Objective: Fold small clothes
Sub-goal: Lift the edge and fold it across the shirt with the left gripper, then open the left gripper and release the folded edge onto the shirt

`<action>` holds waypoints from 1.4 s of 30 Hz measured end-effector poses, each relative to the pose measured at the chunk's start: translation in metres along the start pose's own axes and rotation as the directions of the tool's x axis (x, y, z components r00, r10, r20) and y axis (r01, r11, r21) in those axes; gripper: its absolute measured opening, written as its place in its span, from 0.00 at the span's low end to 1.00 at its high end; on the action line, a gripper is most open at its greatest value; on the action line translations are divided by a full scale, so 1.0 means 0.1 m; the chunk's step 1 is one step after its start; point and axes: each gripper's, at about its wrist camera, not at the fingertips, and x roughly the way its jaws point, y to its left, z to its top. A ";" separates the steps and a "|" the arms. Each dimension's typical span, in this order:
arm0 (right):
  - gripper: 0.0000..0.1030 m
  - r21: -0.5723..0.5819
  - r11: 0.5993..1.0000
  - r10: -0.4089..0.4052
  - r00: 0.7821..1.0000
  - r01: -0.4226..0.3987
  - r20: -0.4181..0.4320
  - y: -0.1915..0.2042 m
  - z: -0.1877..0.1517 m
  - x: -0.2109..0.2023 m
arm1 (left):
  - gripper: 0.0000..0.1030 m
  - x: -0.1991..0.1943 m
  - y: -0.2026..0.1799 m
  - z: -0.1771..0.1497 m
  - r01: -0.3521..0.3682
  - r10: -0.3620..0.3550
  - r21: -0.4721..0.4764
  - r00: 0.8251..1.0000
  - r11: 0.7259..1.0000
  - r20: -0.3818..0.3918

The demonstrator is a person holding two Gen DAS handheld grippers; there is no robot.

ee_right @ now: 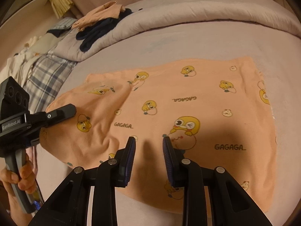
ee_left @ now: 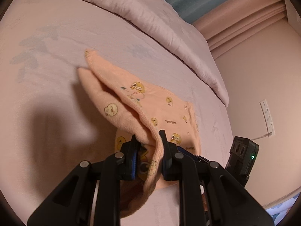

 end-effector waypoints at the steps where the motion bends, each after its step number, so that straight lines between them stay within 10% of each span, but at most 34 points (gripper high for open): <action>1: 0.29 0.011 1.000 0.005 1.000 -0.005 0.000 -0.03 0.00 -0.01 | 0.18 0.02 -0.03 0.00 -0.001 0.001 0.008 1.000 1.000 -0.003; 12: 0.40 0.201 0.968 0.149 0.988 -0.151 0.029 -0.41 0.06 -0.11 | 0.18 0.32 -0.33 -0.03 0.005 -0.002 0.074 0.999 0.997 -0.046; 27: 0.42 0.529 0.714 0.442 0.881 -0.459 0.169 -0.99 -0.01 -0.09 | 0.18 0.69 -0.69 -0.07 -0.018 0.035 0.175 0.994 0.984 -0.099; 42: 0.49 0.542 0.701 0.469 0.872 -0.463 0.139 -1.00 0.09 -0.03 | 0.20 0.87 -0.77 -0.11 0.022 0.011 0.202 0.987 0.979 -0.160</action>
